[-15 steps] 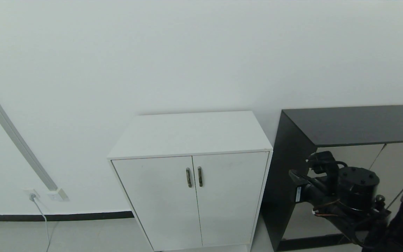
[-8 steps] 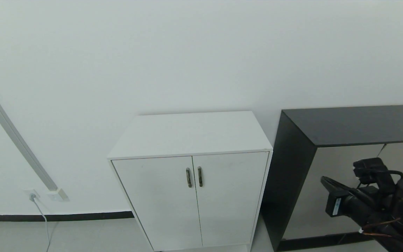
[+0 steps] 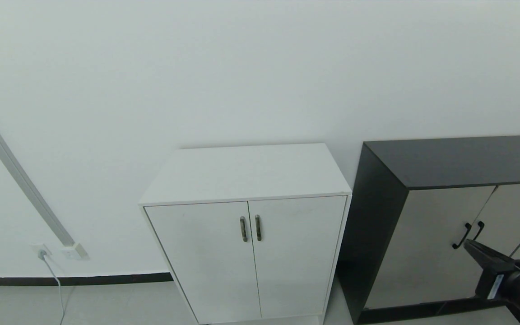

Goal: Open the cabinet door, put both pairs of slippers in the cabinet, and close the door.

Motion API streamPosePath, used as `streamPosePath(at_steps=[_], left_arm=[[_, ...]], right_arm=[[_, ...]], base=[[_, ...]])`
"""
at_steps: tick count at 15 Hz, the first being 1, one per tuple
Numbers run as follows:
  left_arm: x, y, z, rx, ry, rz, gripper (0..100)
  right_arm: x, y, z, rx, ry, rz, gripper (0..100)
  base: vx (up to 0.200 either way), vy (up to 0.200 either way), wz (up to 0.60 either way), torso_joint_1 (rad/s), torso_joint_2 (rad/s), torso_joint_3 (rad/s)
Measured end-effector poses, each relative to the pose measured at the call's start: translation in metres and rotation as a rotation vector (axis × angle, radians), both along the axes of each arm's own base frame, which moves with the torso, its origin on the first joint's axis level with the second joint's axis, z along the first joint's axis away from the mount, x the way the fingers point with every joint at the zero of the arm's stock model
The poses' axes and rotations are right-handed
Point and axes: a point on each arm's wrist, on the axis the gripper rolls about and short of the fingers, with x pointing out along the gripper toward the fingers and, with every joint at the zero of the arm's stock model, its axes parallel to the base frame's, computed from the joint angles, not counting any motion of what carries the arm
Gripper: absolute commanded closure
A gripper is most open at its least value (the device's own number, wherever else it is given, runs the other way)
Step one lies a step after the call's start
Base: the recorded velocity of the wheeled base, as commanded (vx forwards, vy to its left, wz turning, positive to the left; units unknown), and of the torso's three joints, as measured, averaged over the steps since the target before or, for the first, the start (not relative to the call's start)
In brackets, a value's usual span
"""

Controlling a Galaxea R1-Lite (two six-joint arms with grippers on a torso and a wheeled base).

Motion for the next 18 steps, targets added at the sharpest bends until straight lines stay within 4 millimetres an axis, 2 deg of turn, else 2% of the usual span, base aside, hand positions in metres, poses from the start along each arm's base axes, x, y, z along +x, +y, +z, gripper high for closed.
streamPosePath(at_steps=[8, 12, 18], left_arm=[[0.0, 0.0, 0.0, 0.001, 0.0, -0.001, 100], [0.0, 0.0, 0.0, 0.004, 0.0, -0.004, 100], [0.0, 0.0, 0.0, 0.005, 0.0, -0.003, 100]], right_arm=[[-0.057, -0.022, -0.003, -0.021, 0.11, 0.037, 100], [-0.09, -0.032, -0.015, -0.027, 0.177, 0.105, 100], [-0.134, -0.044, -0.036, -0.014, 0.187, 0.271, 100]], base=[[0.0, 0.0, 0.0, 0.0, 0.0, 0.0], [0.0, 0.0, 0.0, 0.0, 0.0, 0.0], [0.0, 0.0, 0.0, 0.0, 0.0, 0.0]])
